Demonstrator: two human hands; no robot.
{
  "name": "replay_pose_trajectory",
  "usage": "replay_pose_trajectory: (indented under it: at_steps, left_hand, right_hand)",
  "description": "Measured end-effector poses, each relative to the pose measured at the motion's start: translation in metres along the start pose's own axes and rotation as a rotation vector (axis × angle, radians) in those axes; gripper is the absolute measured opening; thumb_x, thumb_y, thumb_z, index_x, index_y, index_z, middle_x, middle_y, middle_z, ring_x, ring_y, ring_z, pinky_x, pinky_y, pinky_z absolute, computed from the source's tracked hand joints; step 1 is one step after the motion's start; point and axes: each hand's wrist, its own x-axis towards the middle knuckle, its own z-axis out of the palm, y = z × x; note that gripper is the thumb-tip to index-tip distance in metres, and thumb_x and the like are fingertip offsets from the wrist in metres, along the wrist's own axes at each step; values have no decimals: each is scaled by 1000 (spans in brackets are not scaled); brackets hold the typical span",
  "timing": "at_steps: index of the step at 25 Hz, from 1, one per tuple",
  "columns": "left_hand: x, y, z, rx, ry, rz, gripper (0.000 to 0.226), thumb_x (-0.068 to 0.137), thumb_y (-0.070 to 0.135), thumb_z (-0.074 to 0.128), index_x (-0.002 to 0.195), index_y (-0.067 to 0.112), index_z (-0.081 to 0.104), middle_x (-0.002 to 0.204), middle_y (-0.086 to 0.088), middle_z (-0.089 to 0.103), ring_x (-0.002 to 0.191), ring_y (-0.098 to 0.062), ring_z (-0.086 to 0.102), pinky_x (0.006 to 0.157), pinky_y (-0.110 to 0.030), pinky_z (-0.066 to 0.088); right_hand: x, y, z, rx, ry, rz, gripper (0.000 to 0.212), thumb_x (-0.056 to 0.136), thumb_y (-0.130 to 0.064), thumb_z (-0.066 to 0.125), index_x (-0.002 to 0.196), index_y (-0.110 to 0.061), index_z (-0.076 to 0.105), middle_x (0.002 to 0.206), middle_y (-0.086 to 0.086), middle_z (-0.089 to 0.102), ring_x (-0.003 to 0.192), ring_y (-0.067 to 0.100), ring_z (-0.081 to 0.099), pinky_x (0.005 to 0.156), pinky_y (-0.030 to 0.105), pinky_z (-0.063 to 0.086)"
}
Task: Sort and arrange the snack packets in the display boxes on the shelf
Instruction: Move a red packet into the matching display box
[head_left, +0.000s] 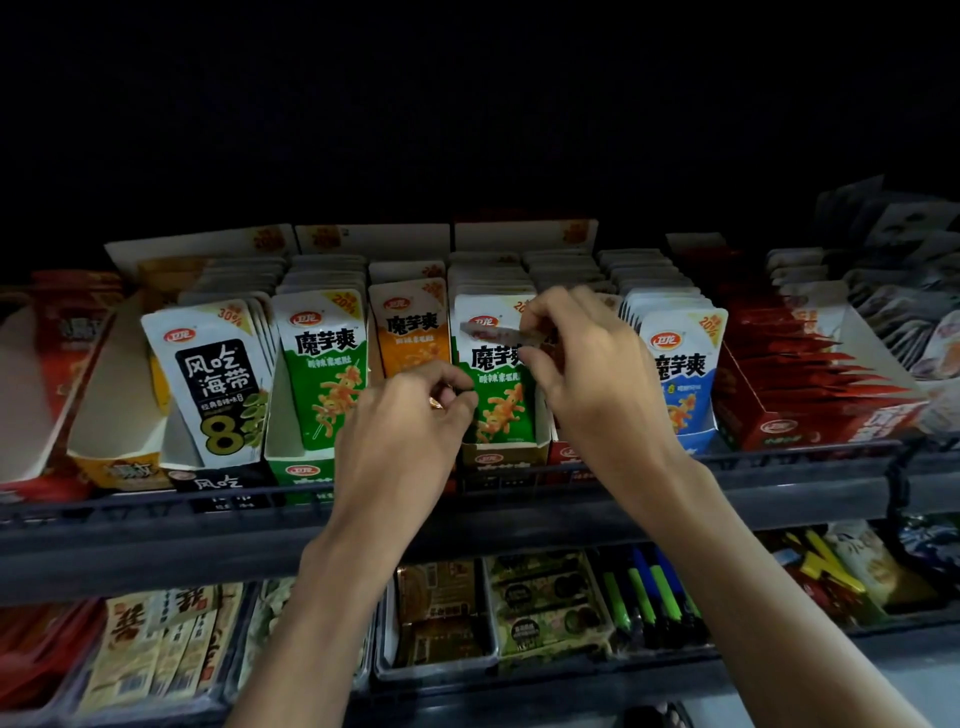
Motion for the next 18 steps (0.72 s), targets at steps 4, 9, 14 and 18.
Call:
replay_pose_trajectory:
  at_steps: [4, 9, 14, 18]
  left_hand:
    - [2, -1, 0, -5, 30, -3, 16, 90, 37, 63, 106, 33, 63, 78, 15, 60, 56, 3, 52, 50, -17, 31]
    - [2, -1, 1, -71, 48, -2, 35, 87, 41, 67, 119, 32, 55, 97, 15, 61, 77, 3, 57, 60, -19, 39]
    - [-1, 4, -2, -341, -16, 22, 9, 90, 35, 66, 97, 30, 67, 84, 17, 69, 74, 0, 65, 61, -22, 52]
    - [-1, 5, -6, -486, -119, 82, 33, 86, 36, 68, 73, 6, 66, 54, -1, 45, 51, -16, 36, 47, -23, 30]
  right_hand:
    - [-1, 6, 2, -15, -34, 72, 15, 93, -32, 62, 90, -17, 63, 89, -4, 64, 82, 18, 59, 70, 37, 49]
    - [0, 6, 0, 226, -29, 178, 23, 98, -36, 57, 84, -17, 61, 73, -1, 65, 68, 19, 64, 59, 44, 53]
    - [4, -19, -34, 597, 266, 174, 15, 100, -20, 56, 102, -8, 66, 85, 2, 70, 72, 13, 67, 57, 31, 55]
    - [8, -15, -36, 805, 221, 396, 16, 100, -18, 56, 92, -7, 64, 63, 4, 58, 45, 5, 44, 41, 20, 35]
